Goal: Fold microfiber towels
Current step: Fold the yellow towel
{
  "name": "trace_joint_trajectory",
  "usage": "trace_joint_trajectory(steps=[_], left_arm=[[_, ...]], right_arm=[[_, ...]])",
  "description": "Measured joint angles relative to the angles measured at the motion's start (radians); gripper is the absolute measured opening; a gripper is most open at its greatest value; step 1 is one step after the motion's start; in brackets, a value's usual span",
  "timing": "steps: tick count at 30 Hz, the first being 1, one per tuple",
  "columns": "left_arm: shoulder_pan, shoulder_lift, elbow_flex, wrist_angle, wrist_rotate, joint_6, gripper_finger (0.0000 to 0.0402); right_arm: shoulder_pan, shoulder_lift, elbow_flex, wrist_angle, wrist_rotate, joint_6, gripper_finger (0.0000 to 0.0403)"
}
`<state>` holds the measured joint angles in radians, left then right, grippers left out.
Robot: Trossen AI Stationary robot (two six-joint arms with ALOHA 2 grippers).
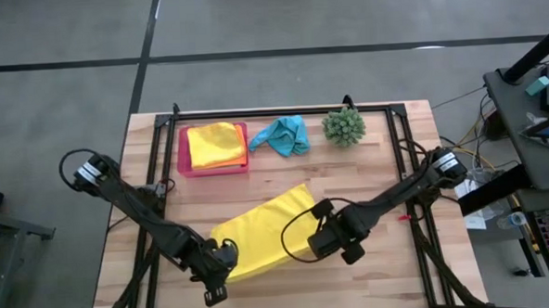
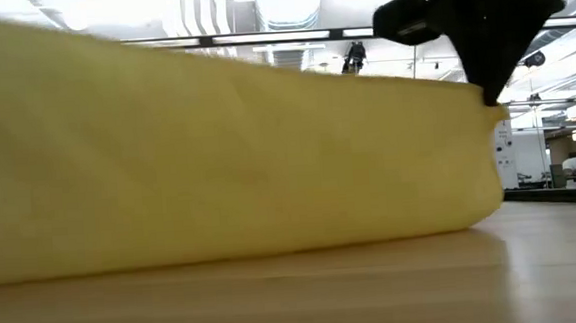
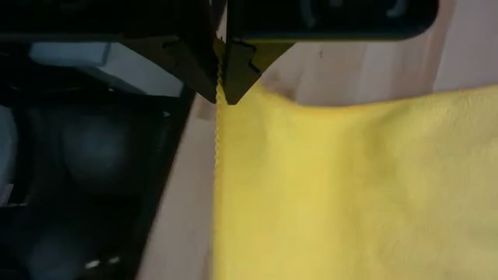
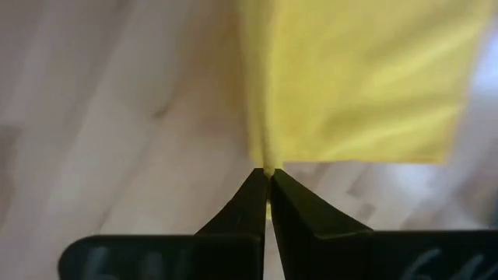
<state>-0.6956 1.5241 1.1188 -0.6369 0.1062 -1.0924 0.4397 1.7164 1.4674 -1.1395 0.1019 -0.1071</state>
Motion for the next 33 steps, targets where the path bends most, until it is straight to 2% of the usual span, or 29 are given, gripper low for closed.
trace_joint_trajectory(steps=[6,14,25,33], left_arm=[[0.002,0.038,-0.032,-0.057,-0.03,-0.008,0.0],[0.009,0.044,-0.033,-0.309,-0.133,-0.024,0.0],[0.059,0.044,-0.103,-0.349,-0.197,0.0,0.0],[0.081,0.044,-0.132,-0.34,-0.197,0.008,0.0]], right_arm=[[0.002,0.0,-0.001,0.067,0.201,0.001,0.0008],[-0.075,0.0,-0.03,0.099,0.335,-0.041,0.0008],[-0.205,0.0,-0.133,0.273,0.344,-0.149,0.0008],[-0.23,0.0,-0.179,0.37,0.344,-0.18,0.0008]])
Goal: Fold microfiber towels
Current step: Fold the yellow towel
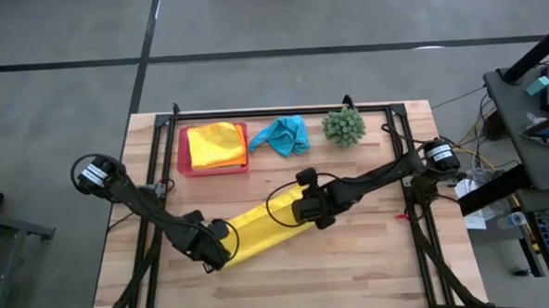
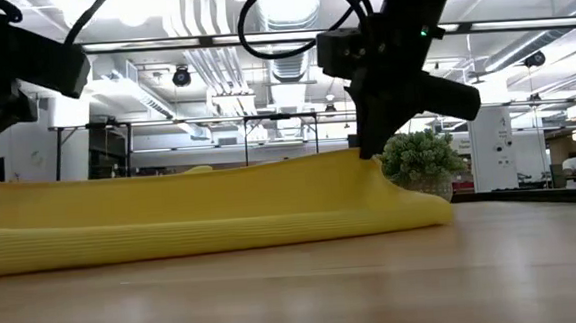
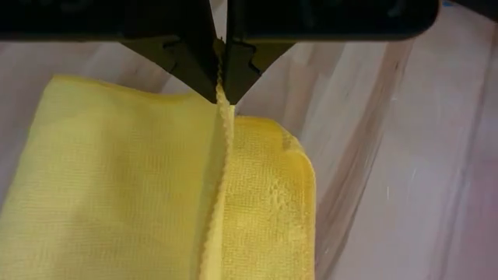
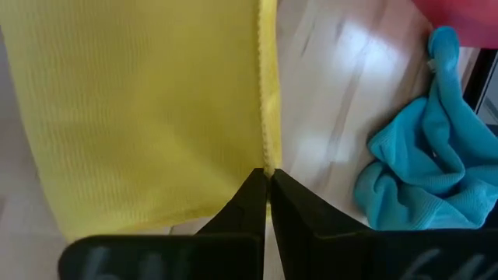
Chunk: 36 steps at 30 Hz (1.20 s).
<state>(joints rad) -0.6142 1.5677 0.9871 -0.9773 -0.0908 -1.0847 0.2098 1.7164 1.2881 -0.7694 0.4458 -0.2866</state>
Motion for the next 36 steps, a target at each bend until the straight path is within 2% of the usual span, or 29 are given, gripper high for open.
trace_joint_trajectory(steps=[4,13,23,26,31,36], left_arm=[[0.007,0.0,-0.017,-0.001,-0.005,-0.005,0.0],[0.011,-0.001,-0.04,0.027,-0.099,0.001,0.0],[0.012,-0.001,-0.04,0.027,-0.102,0.003,0.0002],[0.012,-0.001,-0.04,0.026,-0.111,0.017,0.0022],[0.013,-0.001,-0.038,0.01,-0.184,0.022,0.0087],[0.013,-0.001,-0.014,-0.099,-0.175,0.023,0.0143]], right_arm=[[-0.005,0.0,0.0,0.022,0.0,-0.002,0.0008],[-0.009,0.0,0.0,0.015,0.0,0.041,0.0009],[-0.034,0.0,0.0,0.006,0.0,0.063,0.0021],[-0.044,0.0,0.0,-0.004,0.0,0.084,0.0046],[-0.047,0.0,0.003,-0.008,0.001,0.095,0.0099],[-0.047,-0.009,0.022,-0.016,0.001,0.096,0.0137]])
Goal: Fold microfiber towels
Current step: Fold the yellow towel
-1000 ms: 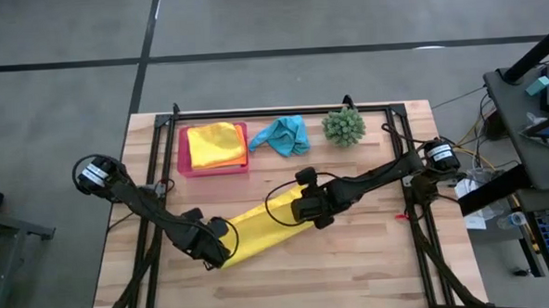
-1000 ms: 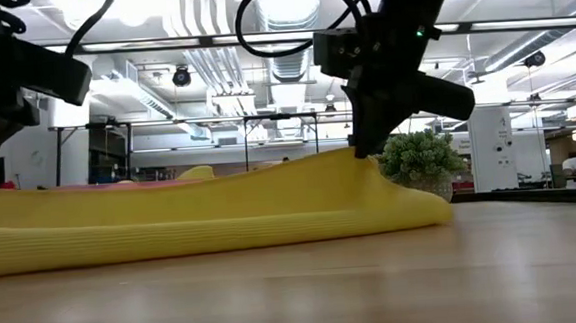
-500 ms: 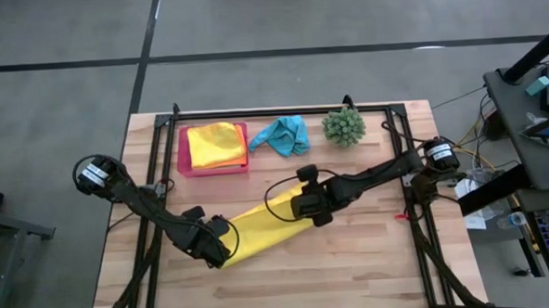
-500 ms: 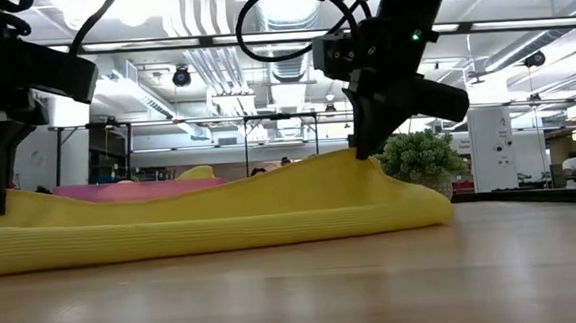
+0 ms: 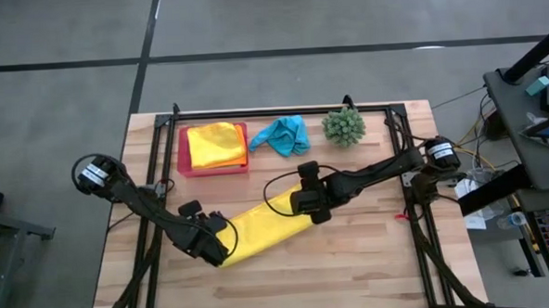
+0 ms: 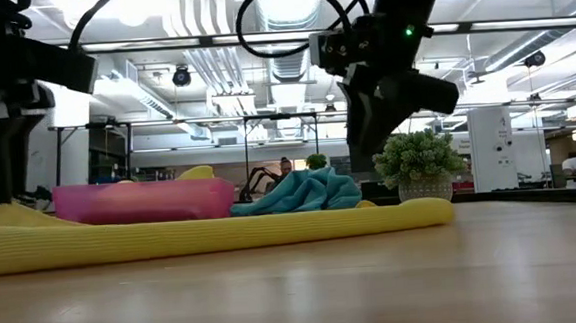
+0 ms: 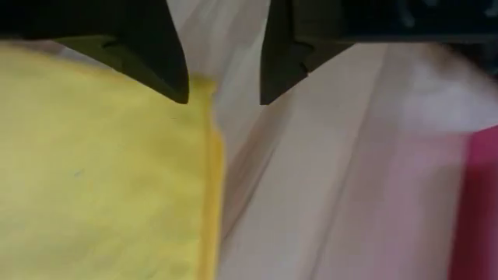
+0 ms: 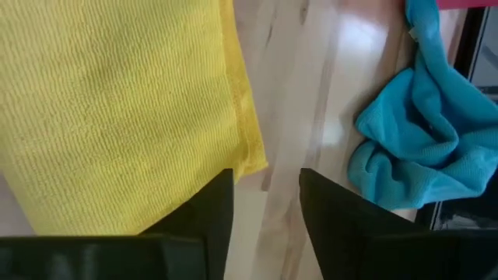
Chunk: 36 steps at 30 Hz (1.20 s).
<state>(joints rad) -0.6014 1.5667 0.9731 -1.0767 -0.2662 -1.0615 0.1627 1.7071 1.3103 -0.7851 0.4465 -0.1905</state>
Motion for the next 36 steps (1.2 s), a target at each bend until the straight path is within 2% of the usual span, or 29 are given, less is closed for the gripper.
trace_joint_trajectory(steps=[5,9,13,16,20,24,29,33,36], left_arm=[[0.0,0.0,0.027,-0.087,0.018,0.004,0.0164],[0.0,-0.003,0.056,-0.09,0.023,0.025,0.0165],[0.0,-0.004,0.092,-0.038,0.023,0.026,0.0165],[0.0,-0.004,0.098,0.072,0.017,0.033,0.0164],[-0.002,-0.001,0.084,0.273,-0.036,0.094,0.0164],[-0.002,0.0,0.029,0.493,-0.083,0.195,0.0164],[-0.001,0.001,-0.012,0.589,-0.082,0.231,0.0163],[-0.003,0.001,-0.052,0.645,-0.059,0.23,0.0148],[-0.003,0.002,-0.097,0.764,-0.058,0.233,0.012]], right_arm=[[0.0,-0.027,0.001,-0.023,-0.005,0.064,0.0146],[0.0,-0.055,-0.01,-0.049,-0.055,0.158,0.014],[0.0,-0.084,-0.04,-0.041,-0.116,0.237,0.0132],[0.0,-0.116,-0.094,0.001,-0.14,0.292,0.0128],[0.004,-0.167,-0.202,0.163,-0.141,0.356,0.0122],[0.034,-0.205,-0.35,0.483,-0.144,0.355,0.0115],[0.058,-0.19,-0.48,0.827,-0.224,0.351,0.0098],[0.063,-0.154,-0.53,0.895,-0.241,0.377,0.0075],[0.063,-0.124,-0.538,0.905,-0.237,0.4,0.0055]])
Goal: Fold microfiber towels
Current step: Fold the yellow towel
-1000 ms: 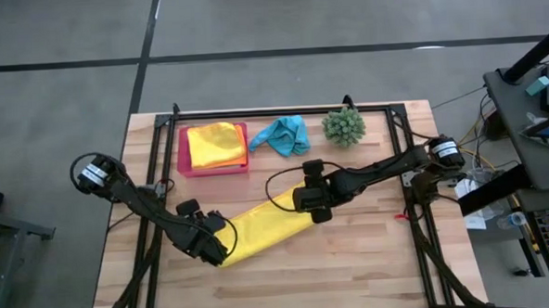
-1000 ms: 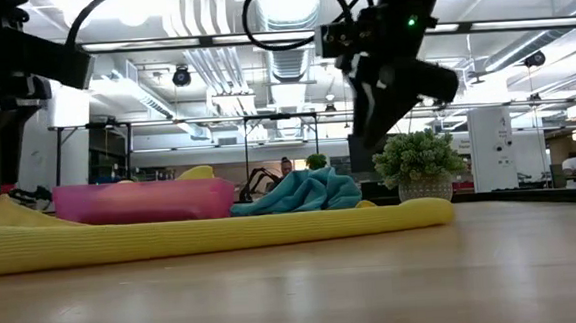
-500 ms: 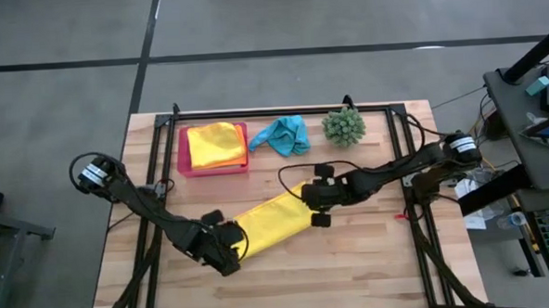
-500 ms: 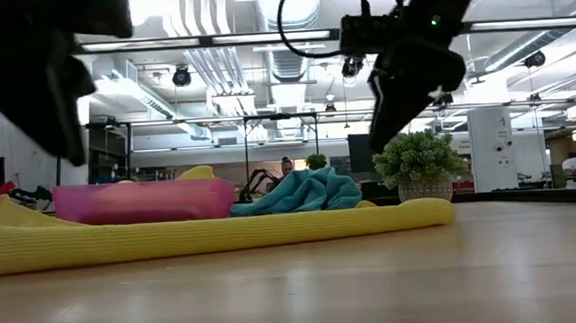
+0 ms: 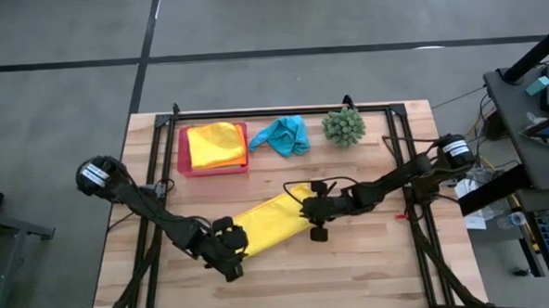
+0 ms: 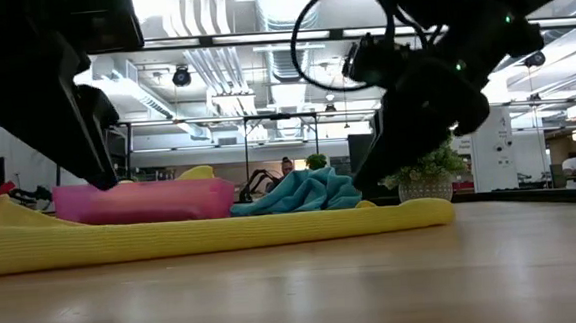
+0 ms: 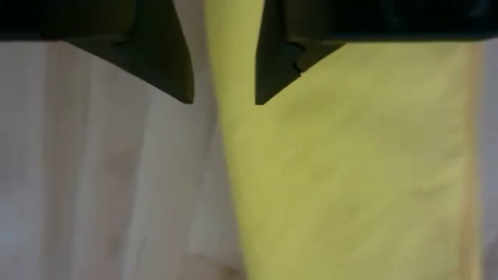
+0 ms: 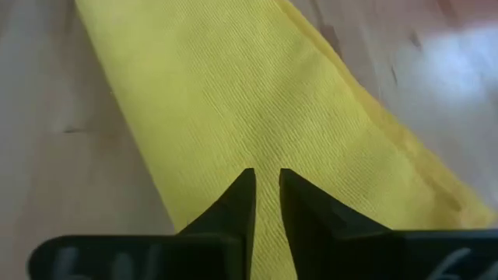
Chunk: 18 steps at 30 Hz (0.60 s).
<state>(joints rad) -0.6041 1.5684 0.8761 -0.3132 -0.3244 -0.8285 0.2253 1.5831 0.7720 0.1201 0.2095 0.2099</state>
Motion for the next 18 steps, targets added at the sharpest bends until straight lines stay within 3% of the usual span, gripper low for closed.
trace_joint_trajectory(steps=[5,10,18], left_arm=[[0.003,0.034,-0.059,0.141,0.006,0.007,0.0059],[0.0,0.08,-0.068,0.142,0.121,-0.003,0.0008],[0.0,0.081,-0.065,0.02,0.188,-0.044,0.0001]], right_arm=[[0.013,0.057,0.0,0.02,-0.001,-0.01,0.0025],[0.011,0.064,0.0,-0.034,0.002,-0.008,0.0009],[0.013,0.042,0.003,-0.155,0.001,0.028,0.0009]])
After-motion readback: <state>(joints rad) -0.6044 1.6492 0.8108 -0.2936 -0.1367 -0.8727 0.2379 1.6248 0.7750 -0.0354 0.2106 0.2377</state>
